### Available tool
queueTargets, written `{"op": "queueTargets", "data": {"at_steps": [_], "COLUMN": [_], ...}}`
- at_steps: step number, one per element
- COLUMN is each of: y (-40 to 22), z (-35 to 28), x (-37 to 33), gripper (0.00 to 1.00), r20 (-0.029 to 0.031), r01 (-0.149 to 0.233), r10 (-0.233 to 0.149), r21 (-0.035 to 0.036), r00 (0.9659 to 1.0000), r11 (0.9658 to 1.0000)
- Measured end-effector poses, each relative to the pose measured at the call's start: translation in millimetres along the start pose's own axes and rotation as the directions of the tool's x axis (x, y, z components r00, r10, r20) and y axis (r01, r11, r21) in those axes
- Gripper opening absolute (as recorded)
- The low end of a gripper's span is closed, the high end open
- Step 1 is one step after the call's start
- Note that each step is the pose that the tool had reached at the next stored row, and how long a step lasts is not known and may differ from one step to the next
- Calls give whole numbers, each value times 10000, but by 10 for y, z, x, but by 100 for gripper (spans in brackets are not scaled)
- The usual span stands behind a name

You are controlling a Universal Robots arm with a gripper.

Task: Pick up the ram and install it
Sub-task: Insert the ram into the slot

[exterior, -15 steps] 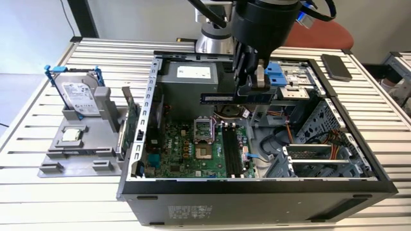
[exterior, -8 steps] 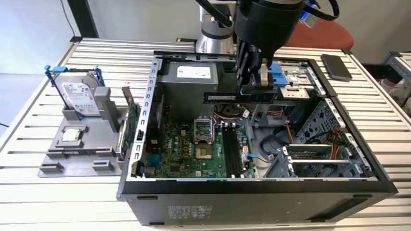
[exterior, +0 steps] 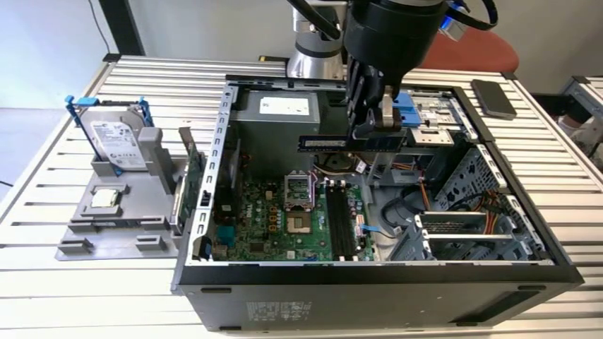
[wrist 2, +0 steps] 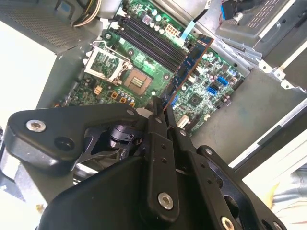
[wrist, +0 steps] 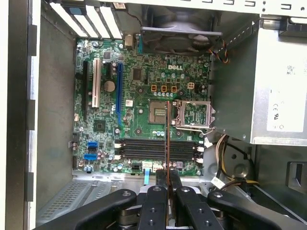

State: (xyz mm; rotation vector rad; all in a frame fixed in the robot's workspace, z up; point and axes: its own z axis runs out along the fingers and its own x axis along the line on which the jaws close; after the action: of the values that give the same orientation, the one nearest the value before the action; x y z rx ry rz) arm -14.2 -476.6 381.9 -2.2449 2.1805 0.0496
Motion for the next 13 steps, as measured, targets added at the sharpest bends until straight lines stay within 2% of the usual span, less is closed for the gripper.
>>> {"op": "queueTargets", "data": {"at_steps": [13], "y": [0], "z": [0], "x": [0], "gripper": [0], "r20": [0], "r01": [5], "r10": [-5], "r21": [0], "r00": [10000], "r11": [10000]}}
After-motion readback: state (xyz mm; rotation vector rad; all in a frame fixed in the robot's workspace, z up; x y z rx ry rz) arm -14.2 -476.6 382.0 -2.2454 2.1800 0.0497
